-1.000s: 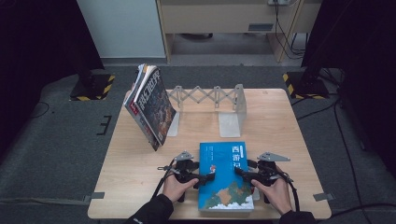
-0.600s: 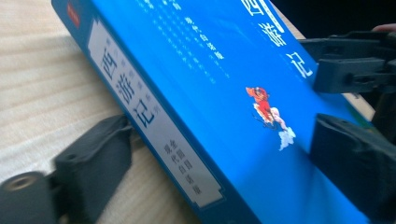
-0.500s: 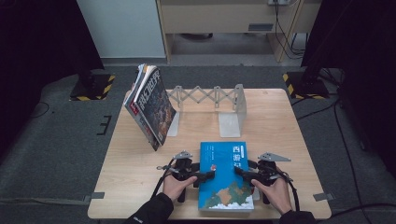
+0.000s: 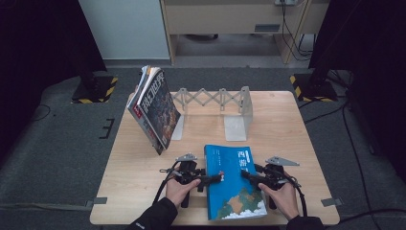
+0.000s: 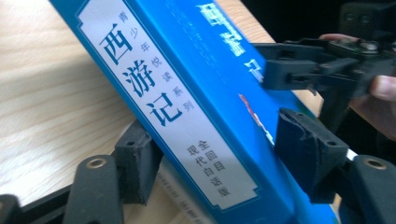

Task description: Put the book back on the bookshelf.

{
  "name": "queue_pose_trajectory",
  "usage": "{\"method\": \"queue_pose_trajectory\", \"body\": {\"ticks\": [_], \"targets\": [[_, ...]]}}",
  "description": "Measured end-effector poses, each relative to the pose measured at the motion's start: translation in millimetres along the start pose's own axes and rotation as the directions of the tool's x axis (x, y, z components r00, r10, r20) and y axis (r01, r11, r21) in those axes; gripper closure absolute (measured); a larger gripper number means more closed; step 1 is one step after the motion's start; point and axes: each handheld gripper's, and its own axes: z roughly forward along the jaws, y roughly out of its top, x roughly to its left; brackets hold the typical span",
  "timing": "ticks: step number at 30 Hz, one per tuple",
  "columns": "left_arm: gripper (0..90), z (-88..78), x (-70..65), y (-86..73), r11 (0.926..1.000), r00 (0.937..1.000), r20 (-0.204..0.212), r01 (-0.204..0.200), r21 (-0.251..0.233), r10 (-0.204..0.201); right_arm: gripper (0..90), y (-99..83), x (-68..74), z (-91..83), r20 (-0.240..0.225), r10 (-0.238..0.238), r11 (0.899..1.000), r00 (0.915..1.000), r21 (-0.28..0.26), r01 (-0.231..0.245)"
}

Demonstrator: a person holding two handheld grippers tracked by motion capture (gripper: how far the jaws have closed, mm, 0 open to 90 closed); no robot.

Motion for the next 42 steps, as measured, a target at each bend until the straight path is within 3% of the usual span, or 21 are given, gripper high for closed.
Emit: {"method": "queue_pose_trajectory", "body": {"ticks": [3,9,16,23,25,30,33,38,40,42], "targets": [[36.3,1.5,-2.4,1.1,0.9997,0.9997,0.025,0.005,0.022,-0.006,36.2,0.5,0.3,-0.1,-0.001,0.005,1.0,1.0,-0.011,-0.005],[36.2,9.6,-3.7,0.4,0.9983,0.9994,0.028,0.019,0.056,-0.02,38.5,1.2,2.4,1.5,-0.001,-0.01,1.0,0.9999,-0.018,0.01],[38.9,9.7,-0.1,-1.9,0.9978,0.9983,0.038,0.042,0.051,-0.044,35.1,2.4,0.8,1.0,-0.014,-0.03,1.0,0.9995,0.005,0.03],[40.9,8.7,-0.2,-1.0,0.9976,0.9976,0.042,0.054,0.045,-0.055,31.9,-0.4,-3.3,1.2,-0.037,0.028,1.0,0.9989,0.015,-0.027],[42.0,8.5,-2.2,1.7,0.9973,0.9978,0.036,0.054,0.049,-0.056,32.8,-0.3,-1.7,2.4,-0.052,0.037,0.999,0.9979,0.018,-0.036],[44.3,8.9,-5.2,8.3,0.9979,0.9988,0.024,0.042,0.049,-0.043,32.9,5.1,-0.4,0.4,-0.029,0.015,0.999,0.9995,0.036,-0.014],[45.6,6.3,-8.3,13.8,0.9992,0.9998,0.014,0.016,0.037,-0.016,33.1,8.0,-2.4,-0.4,-0.037,-0.001,1.0,0.9993,0.027,0.002],[48.2,-0.8,-9.8,19.0,0.9998,1.0,0.009,0.001,0.022,-0.002,32.6,7.4,-5.4,-1.0,-0.062,0.017,1.0,0.998,0.009,-0.017],[48.5,-1.7,-8.5,18.9,0.9998,0.9999,0.01,0.007,0.021,-0.007,29.6,4.4,-6.1,1.0,-0.079,0.062,0.998,0.995,0.013,-0.061],[48.7,-2.2,-8.5,19.1,0.9997,0.9998,0.007,0.016,0.02,-0.016,33.2,2.6,-7.1,2.3,-0.091,0.082,0.997,0.9925,0.015,-0.081]]}}
